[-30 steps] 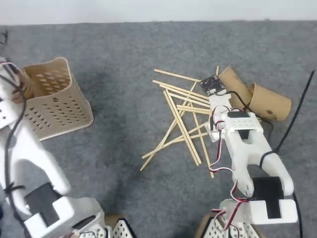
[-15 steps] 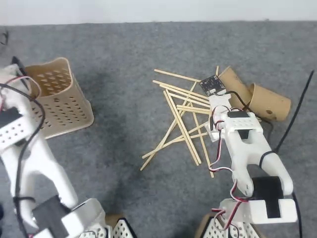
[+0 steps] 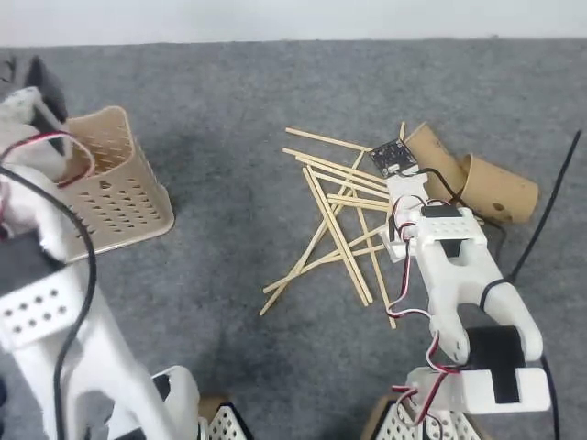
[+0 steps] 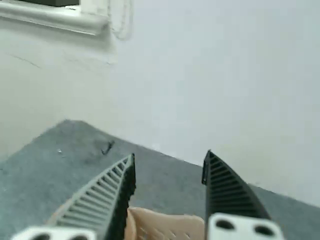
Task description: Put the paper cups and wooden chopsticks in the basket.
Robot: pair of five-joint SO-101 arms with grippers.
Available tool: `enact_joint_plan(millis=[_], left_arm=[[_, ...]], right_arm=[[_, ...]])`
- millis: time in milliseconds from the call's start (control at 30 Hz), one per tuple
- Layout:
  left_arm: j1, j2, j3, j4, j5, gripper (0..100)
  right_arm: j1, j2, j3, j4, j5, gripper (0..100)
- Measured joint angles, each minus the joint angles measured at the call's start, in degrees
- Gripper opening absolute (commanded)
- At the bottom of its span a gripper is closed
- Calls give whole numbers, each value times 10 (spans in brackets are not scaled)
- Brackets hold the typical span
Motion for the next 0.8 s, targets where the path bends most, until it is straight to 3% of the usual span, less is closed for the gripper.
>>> enact_joint_plan(millis=[233,433,700,800], left_arm=[[108,-1,-121,217,0,213],[226,38,-132,273,-4,213],[350,106,-132,376,-212,213],[367,146,-132,377,-231,212]], right_arm=[[0,0,0,0,0,57],[0,0,0,0,0,57],[0,0,0,0,0,58],[0,0,0,0,0,58]])
